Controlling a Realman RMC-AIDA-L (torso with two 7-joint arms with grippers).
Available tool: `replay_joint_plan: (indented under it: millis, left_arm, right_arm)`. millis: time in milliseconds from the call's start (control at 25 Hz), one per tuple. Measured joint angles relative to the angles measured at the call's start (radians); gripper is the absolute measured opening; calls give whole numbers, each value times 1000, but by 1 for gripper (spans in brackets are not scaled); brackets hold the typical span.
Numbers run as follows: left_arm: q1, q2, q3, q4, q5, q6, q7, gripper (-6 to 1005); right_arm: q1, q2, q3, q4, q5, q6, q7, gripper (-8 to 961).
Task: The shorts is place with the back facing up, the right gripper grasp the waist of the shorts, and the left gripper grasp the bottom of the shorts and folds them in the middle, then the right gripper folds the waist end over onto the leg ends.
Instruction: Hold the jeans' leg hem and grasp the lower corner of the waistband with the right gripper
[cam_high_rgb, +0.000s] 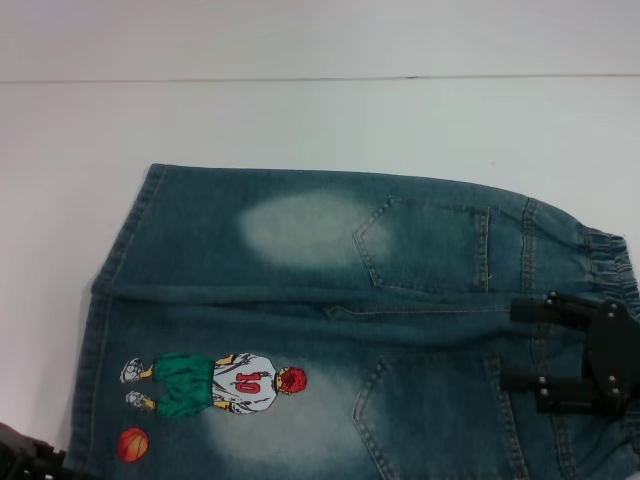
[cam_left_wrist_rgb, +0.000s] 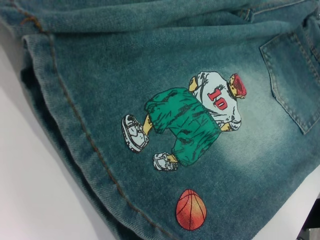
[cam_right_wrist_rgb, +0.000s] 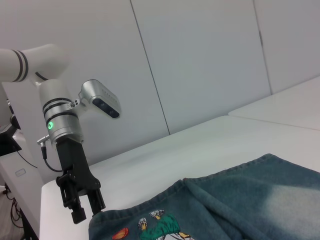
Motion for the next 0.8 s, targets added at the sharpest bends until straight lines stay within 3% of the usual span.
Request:
replay_joint_plan:
  millis: [720,800]
  left_arm:
    - [-5,2,2,4,-1,-34,-23,657]
    - [-8,3,3,6,-1,-46,-32,584]
  right_arm:
    - [0,-2,18,1,0,0,2,893]
    - [0,-2,20,1,0,-1,4,892]
